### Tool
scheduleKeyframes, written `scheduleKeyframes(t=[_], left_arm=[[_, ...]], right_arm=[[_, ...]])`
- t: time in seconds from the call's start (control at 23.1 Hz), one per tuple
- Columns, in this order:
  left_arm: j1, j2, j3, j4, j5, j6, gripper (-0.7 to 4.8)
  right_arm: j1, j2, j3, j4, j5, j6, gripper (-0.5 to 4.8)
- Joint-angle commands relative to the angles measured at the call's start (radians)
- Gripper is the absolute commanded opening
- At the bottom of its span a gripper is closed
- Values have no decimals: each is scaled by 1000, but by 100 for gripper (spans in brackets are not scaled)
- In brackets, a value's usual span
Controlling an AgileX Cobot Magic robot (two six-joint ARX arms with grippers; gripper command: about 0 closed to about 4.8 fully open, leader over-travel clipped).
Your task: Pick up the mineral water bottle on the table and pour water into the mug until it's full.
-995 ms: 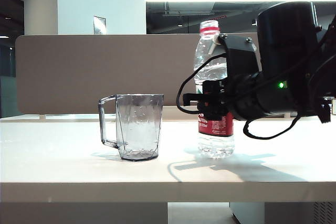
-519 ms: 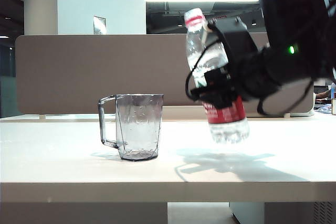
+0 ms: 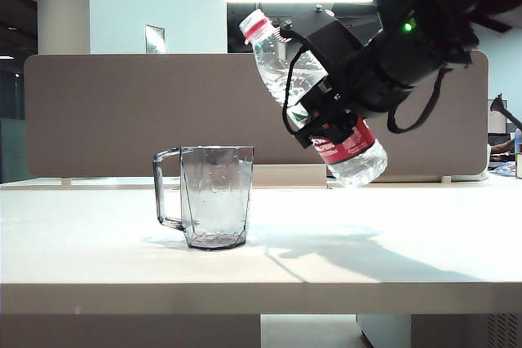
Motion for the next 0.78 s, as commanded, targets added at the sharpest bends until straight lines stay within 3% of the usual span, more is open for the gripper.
scheduleKeyframes(t=[0.04, 0.39, 0.78], left_arm=[[0, -1, 2, 8, 3, 3, -5], [0, -1, 2, 8, 3, 3, -5], [0, -1, 2, 8, 3, 3, -5]], right_arm=[[2, -13, 37, -1, 24, -117, 117], [2, -13, 42, -5, 114, -301, 117], [3, -13, 42, -8, 142, -492, 117]])
